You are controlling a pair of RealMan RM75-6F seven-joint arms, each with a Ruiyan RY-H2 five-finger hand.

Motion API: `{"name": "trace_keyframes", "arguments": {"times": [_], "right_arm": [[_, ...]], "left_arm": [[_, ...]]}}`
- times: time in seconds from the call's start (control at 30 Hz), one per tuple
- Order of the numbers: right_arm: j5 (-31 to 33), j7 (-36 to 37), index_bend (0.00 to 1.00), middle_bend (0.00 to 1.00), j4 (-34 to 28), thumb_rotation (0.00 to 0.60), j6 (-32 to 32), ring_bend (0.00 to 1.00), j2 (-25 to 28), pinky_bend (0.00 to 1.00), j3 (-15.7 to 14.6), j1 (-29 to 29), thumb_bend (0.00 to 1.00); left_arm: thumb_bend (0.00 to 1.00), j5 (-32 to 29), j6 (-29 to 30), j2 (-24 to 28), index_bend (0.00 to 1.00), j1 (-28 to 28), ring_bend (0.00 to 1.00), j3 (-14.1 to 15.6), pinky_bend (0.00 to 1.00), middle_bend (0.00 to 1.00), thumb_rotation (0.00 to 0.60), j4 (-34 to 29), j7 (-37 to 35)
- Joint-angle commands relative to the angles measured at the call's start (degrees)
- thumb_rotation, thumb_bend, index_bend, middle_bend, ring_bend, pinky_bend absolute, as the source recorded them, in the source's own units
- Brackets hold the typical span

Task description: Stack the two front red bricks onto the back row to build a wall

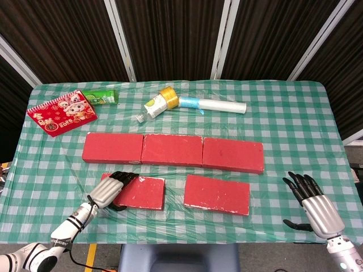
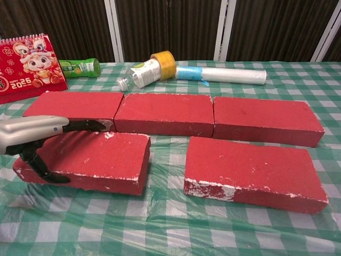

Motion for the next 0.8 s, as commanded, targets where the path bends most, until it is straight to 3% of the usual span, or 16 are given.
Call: {"name": "trace_keyframes", "arguments": {"times": [0.03, 0.27, 0.47, 0.6, 0.8], "right_arm": [[0.21, -0.01, 0.00, 0.00, -0.02, 0.600, -0.15, 0.00, -0.01, 0.00, 0.09, 0.05, 0.09], [1.35, -0.15, 0.00, 0.00, -0.03, 0.600, -0.77, 0.00, -0.07, 0.00, 0.56, 0.26, 0.09], [3.21, -0.56, 0.00, 0.00, -0.15, 0.600, -1.82, 0.00, -0.24, 0.00, 1.32, 0.60, 0.09], [4.32, -0.92, 0.00, 0.00, -0.33, 0.600, -2.21, 0.00, -0.27, 0.00, 1.80, 0.69, 0.09], [5.59, -1.63, 0.00, 0.00, -0.48, 0.600, -3.03, 0.00, -0.48, 0.00, 2.23, 0.89, 0.09]], "left_arm": [[0.25, 0.30, 1.36, 1.14, 0.00, -0.32, 0.60, -0.98, 0.67, 0.40, 0.600, -0.79, 0.24], [0.25, -2.06, 1.82, 3.72, 0.00, -2.91, 0.62, -5.78, 0.69, 0.41, 0.600, -0.62, -0.75], [0.25, -6.14, -4.55, 3.69, 0.00, -8.20, 0.62, -10.19, 0.69, 0.40, 0.600, 5.50, -6.25], [0.25, -8.22, -8.36, 1.05, 0.00, -11.52, 0.62, -11.68, 0.69, 0.39, 0.600, 12.90, -8.44], [0.25, -8.03, -11.21, -1.23, 0.00, -13.92, 0.61, -11.99, 0.67, 0.38, 0.600, 17.79, -11.54]]}}
